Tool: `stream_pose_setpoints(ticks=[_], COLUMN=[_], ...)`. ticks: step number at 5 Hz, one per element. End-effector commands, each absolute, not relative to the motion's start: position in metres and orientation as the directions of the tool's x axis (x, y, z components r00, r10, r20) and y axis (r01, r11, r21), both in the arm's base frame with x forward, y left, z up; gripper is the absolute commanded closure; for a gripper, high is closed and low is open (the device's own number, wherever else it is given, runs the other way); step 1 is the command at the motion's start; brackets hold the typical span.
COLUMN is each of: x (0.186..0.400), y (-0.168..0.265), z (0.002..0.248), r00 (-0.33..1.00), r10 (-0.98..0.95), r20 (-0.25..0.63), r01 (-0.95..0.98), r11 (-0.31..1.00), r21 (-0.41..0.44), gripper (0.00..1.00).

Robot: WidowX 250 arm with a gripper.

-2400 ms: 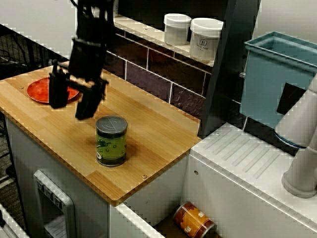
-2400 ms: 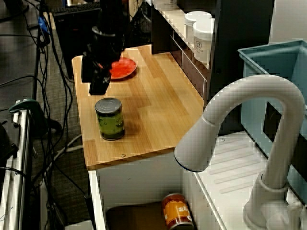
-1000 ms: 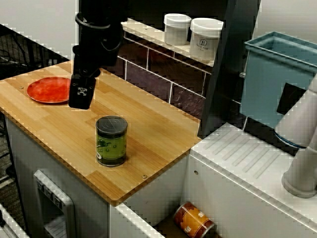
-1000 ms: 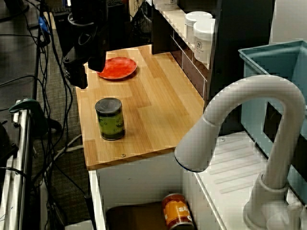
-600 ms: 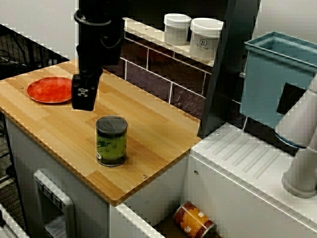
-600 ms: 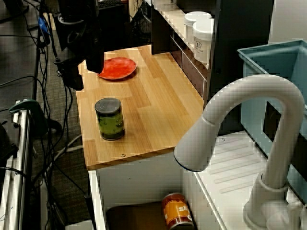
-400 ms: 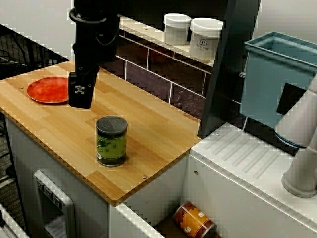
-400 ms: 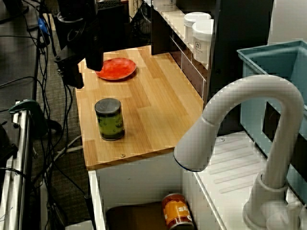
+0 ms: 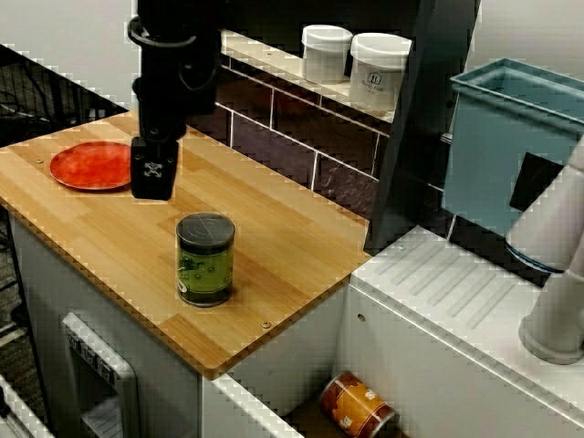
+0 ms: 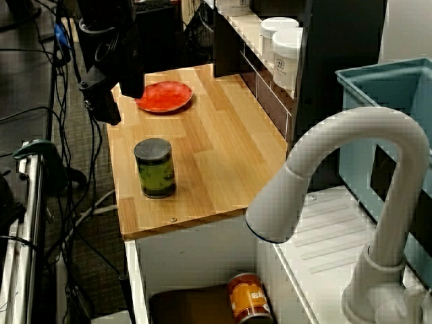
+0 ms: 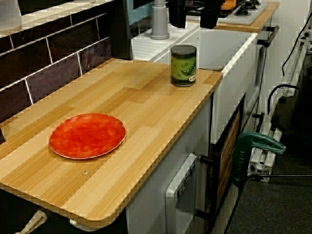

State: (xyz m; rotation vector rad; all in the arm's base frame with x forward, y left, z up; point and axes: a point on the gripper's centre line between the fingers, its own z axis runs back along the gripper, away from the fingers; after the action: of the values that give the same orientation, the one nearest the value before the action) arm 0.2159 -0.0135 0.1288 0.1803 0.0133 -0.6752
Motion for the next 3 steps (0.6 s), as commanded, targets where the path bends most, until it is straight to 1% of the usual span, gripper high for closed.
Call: stream_pose_setpoints(ticks=[1,2,3], x=[0.204,0.21,0.215], y=[-0.03,-0.044,-0.054], z=[0.132,0.121,0.11], r00=[0.73,0.706,0.727], r10=[-0.68,-0.697,-0.676], r20=[-0.076,-0.125,-0.12], r01=[0.68,0.706,0.683], r11=[0.708,0.681,0.692], r21=[0.191,0.194,0.233], gripper=[0.0,0.0,0.0])
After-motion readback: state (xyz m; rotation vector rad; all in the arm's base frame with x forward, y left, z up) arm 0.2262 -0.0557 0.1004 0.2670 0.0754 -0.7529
